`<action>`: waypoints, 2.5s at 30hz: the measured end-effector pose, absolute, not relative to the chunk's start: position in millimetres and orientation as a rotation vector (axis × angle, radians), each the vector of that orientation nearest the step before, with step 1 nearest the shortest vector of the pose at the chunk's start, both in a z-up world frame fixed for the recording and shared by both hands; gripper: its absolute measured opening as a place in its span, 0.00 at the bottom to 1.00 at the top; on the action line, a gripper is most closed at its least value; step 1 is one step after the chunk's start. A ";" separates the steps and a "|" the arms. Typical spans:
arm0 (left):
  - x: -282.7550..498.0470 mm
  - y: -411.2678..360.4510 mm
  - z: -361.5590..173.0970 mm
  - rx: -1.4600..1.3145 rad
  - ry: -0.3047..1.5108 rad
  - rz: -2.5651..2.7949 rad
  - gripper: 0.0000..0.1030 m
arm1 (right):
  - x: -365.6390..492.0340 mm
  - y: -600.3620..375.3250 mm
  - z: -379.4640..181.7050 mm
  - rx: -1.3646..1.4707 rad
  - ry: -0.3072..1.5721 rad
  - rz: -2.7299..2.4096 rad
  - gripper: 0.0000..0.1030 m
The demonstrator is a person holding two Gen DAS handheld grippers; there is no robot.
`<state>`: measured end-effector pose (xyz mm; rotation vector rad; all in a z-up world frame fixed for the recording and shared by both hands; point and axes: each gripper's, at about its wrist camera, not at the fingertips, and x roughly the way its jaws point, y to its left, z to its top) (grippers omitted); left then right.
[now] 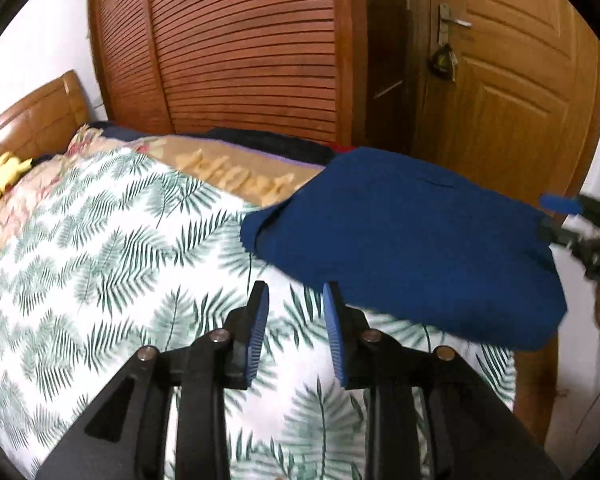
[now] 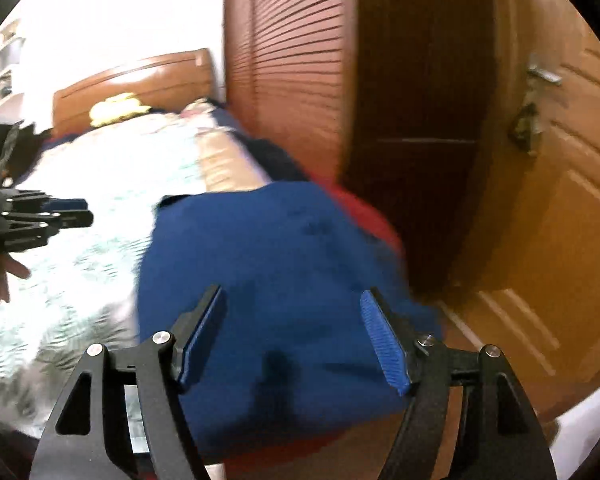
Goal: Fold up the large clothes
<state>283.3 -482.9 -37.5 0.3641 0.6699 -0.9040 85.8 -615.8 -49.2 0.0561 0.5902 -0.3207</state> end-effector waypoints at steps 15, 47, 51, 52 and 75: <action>206.7 -368.0 -58.2 0.277 0.659 -0.795 0.27 | 76.2 -602.5 -113.1 0.110 0.668 -0.234 0.71; 128.9 -114.9 -27.2 0.131 0.625 -0.298 0.28 | 124.5 -299.0 -65.3 -0.034 0.571 0.116 0.85; 127.6 -87.8 -40.3 0.101 0.646 -0.262 0.28 | 131.7 -264.1 -77.1 -0.046 0.591 0.162 0.85; 126.6 -79.9 -45.1 0.091 0.652 -0.260 0.28 | 135.4 -253.5 -81.5 -0.049 0.600 0.174 0.85; 79.3 14.6 -31.9 -0.023 0.575 -0.041 0.29 | 101.2 -152.6 -47.3 -0.065 0.502 0.289 0.85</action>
